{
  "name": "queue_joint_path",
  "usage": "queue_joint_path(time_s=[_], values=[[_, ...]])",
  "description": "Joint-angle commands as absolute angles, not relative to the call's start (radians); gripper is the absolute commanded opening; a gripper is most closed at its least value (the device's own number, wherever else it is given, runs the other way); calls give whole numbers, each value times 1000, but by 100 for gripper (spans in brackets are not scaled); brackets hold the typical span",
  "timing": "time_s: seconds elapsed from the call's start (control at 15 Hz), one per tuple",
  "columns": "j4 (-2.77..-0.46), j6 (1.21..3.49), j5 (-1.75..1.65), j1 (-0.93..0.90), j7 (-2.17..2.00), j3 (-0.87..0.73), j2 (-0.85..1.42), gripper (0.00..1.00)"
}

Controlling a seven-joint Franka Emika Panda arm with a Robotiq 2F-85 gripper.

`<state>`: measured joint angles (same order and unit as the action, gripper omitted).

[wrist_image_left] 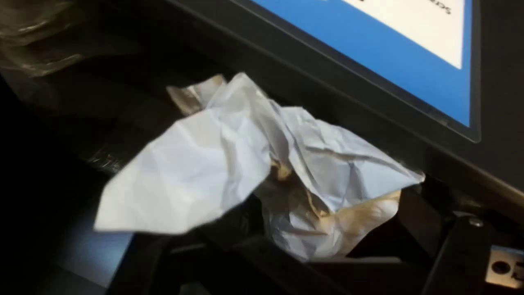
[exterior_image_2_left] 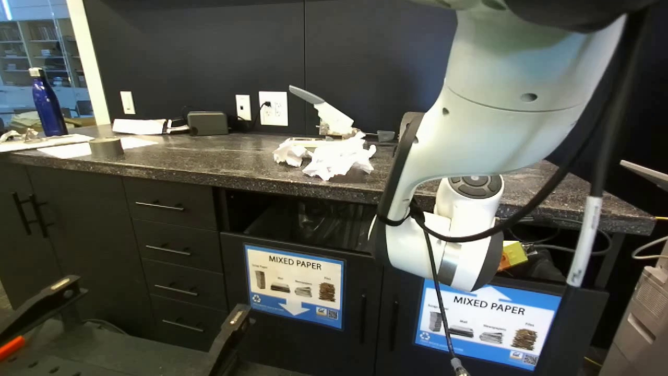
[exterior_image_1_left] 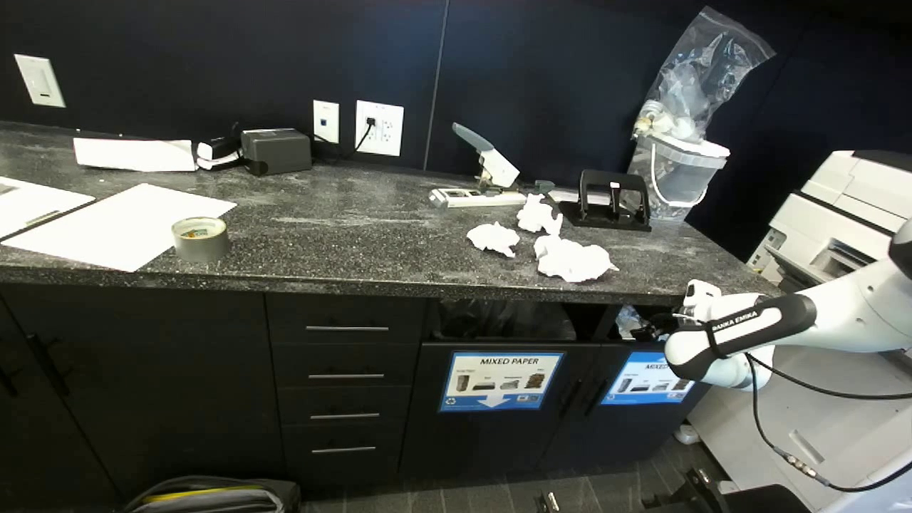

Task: Put the tissue into the rubbish bin.

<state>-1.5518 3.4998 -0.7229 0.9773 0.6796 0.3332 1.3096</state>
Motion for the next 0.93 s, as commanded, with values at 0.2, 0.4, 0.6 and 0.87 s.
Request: queue_joint_path(time_s=[0.2, 0.4, 0.6, 0.87], values=[[-1591, 3880, -415, 663, 540, 41, 1257, 100], [-1640, 3869, -319, 506, 425, -111, 1227, 100], [-1750, 3846, -306, 402, 346, -206, 1161, 100], [-1938, 3748, -306, 301, 293, -275, 1033, 100]])
